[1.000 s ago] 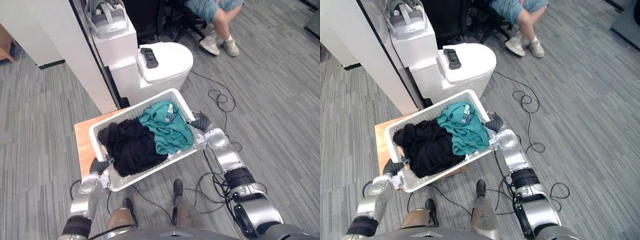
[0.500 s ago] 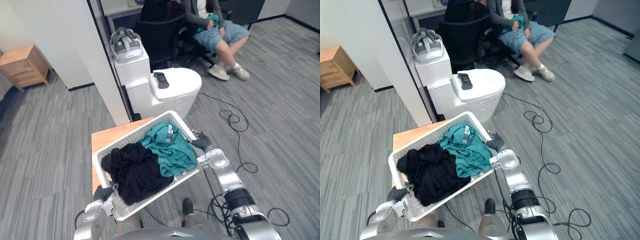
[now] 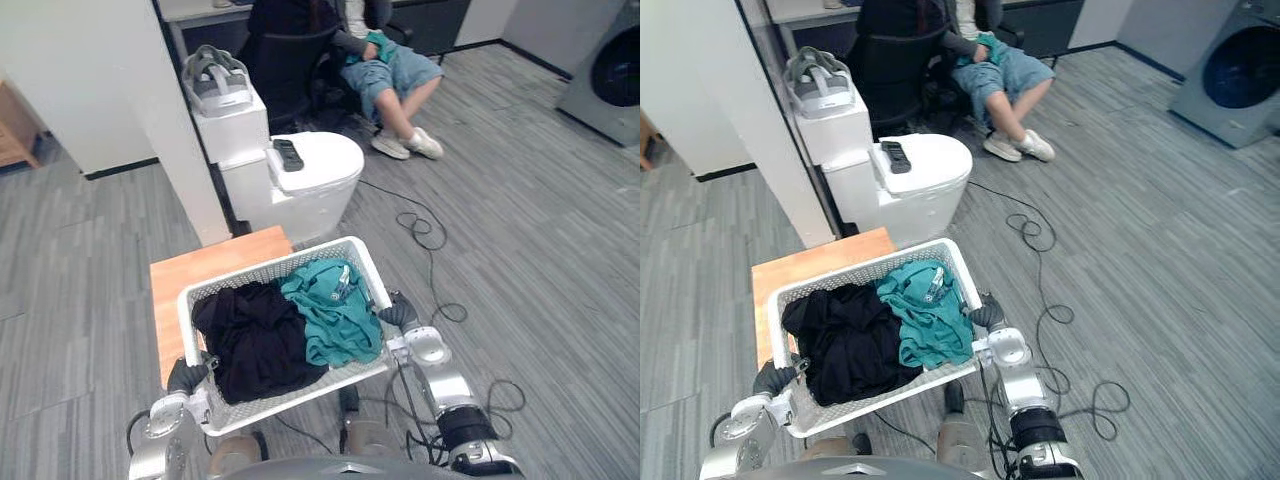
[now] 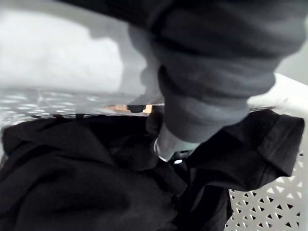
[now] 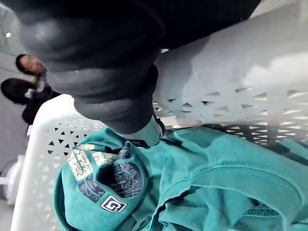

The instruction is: Pick up the laundry basket with both hands and put the clothes into the washing machine.

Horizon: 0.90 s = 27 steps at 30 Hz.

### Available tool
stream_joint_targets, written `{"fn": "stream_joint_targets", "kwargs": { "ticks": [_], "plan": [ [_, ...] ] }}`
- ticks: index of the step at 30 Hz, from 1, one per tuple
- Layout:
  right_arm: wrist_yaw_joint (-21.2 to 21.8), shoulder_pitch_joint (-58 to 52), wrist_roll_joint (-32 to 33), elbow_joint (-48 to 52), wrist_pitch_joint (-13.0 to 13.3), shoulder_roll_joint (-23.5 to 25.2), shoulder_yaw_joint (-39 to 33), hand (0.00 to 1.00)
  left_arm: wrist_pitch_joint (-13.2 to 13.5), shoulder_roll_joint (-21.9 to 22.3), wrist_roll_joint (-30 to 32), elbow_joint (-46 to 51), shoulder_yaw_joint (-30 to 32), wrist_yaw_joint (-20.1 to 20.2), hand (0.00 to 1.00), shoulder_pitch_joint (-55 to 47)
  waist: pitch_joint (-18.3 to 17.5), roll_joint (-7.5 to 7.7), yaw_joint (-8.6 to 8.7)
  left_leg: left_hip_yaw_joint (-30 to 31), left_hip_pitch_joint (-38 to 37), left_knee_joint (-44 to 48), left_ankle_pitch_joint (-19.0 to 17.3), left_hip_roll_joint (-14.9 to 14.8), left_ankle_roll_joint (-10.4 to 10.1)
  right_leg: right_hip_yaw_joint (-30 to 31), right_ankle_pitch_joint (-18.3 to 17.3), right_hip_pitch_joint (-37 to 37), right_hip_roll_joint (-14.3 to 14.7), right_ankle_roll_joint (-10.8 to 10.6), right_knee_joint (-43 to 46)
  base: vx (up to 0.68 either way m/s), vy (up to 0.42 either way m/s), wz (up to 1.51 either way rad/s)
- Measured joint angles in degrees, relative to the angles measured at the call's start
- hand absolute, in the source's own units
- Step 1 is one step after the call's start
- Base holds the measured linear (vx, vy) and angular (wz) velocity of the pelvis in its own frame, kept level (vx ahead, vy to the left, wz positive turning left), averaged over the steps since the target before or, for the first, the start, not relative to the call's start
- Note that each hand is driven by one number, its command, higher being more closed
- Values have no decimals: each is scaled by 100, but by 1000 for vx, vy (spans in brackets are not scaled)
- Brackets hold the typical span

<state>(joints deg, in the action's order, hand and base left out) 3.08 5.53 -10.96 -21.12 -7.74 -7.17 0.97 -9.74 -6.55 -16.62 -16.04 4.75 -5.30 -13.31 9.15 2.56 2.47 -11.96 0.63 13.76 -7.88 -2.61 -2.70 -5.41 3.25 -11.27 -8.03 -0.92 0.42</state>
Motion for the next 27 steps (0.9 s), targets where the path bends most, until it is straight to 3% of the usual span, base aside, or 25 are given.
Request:
{"fn": "stream_joint_targets", "kwargs": {
  "ticks": [1,2,3,4,5,6,7,8,9,10,11,12,13,14,16,19,24,27],
  "plan": [
    [0,-5,-60,-15,-5,-15,1,100,-8,44,8,-8,16,29,100,50,47,-38,8,-326,-90,-202,97,-151,94,-749,-185,-186,-143,20,430,-104,18,-93],
    [-1,-5,-66,-22,-7,0,5,100,-9,45,9,-26,46,29,100,79,69,-40,-23,-495,-135,-227,106,-204,93,-1101,-222,-338,-252,112,930,-103,16,-115],
    [-1,-13,-65,-54,-7,25,9,100,-23,49,9,-44,107,29,100,76,67,-14,-48,-762,-201,-226,88,-267,114,-1549,-418,-478,-504,351,2121,-137,22,-104],
    [-3,-23,-65,-127,-6,59,6,100,-27,47,9,-42,112,31,100,79,78,-29,-24,-899,-277,-185,54,-290,124,-1678,-728,-396,-722,373,3129,-84,-9,-89],
    [-5,-9,-65,-190,-1,69,10,100,-26,48,9,-31,120,30,100,80,39,40,-21,-984,-328,-141,35,-291,116,-1684,-877,-302,-819,341,3430,-48,-46,-89],
    [-4,92,-68,-294,2,98,19,100,-22,29,10,36,164,26,100,89,22,195,-63,-1179,-255,179,-158,-257,31,-1784,-955,-177,-876,64,3260,-33,-60,-117],
    [-9,268,-70,-421,17,83,70,100,-27,66,8,-5,248,23,100,98,33,152,-64,-973,-94,259,-344,-175,20,-1638,-803,86,-385,-24,2111,-117,-48,-153],
    [-16,382,-71,-569,13,36,55,100,-29,209,4,-89,274,23,100,110,-35,-181,-204,-797,-58,43,-284,-215,205,-1487,-393,232,-100,-137,1557,-152,39,-217],
    [-45,621,-69,-706,25,-24,75,100,21,345,-6,-21,264,31,100,13,-11,-420,-303,-1183,-220,-443,39,-327,386,-1988,-1004,94,-273,699,2903,-106,76,-196],
    [-73,636,-71,-804,26,-35,119,100,10,321,-10,-98,260,19,100,14,-72,-363,-247,-1437,-333,-571,155,-290,428,-2162,-1337,278,-764,641,3651,-8,46,-199],
    [-72,685,-70,-984,24,-22,144,100,12,277,-10,-89,262,11,100,30,-125,-315,-296,-1746,-409,-628,182,-268,404,-2359,-1383,673,-1235,455,3762,-14,-35,-122],
    [-71,717,-70,-1027,24,-21,203,100,18,237,-11,-87,274,4,100,39,-179,-233,-380,-1939,-394,-635,203,-268,373,-2405,-1372,804,-1470,431,3681,-35,-93,-154],
    [-63,787,-70,-1038,27,-27,319,100,25,169,-15,-87,355,-27,100,67,-301,-37,-485,-2250,-322,-599,242,-296,310,-2543,-1114,1049,-1790,405,3339,-86,-209,-155],
    [-58,877,-69,-1040,34,-8,352,100,28,126,-25,-88,388,-50,100,106,-336,-5,-524,-2490,-216,-558,296,-423,229,-2570,-754,1256,-1752,152,2680,-98,-244,-141],
    [-63,921,-71,-1040,40,-83,397,100,29,128,-77,-91,332,-48,100,165,-344,-170,-535,-2725,-149,-687,528,-631,159,-2572,-692,1257,-1384,33,2082,-124,-305,-84],
    [-63,801,-73,-1030,39,-299,396,100,29,232,-75,-128,163,-51,100,187,-357,-223,-442,-2873,-201,-723,757,-821,96,-2503,-820,1438,-1055,-237,1506,-73,-238,-35],
    [-113,511,-62,-678,43,-313,302,100,32,220,-75,-300,99,-68,100,318,-364,-303,-446,-3053,-132,-545,982,-1341,-34,-2296,-826,1632,-357,-237,592,-94,-255,-36],
    [-260,345,-46,-675,42,-301,263,100,31,243,-75,-357,67,-74,100,314,-278,-428,-440,-3058,69,543,803,-2048,70,-2059,-849,1866,76,-199,173,-114,-262,-46]
  ]
}}
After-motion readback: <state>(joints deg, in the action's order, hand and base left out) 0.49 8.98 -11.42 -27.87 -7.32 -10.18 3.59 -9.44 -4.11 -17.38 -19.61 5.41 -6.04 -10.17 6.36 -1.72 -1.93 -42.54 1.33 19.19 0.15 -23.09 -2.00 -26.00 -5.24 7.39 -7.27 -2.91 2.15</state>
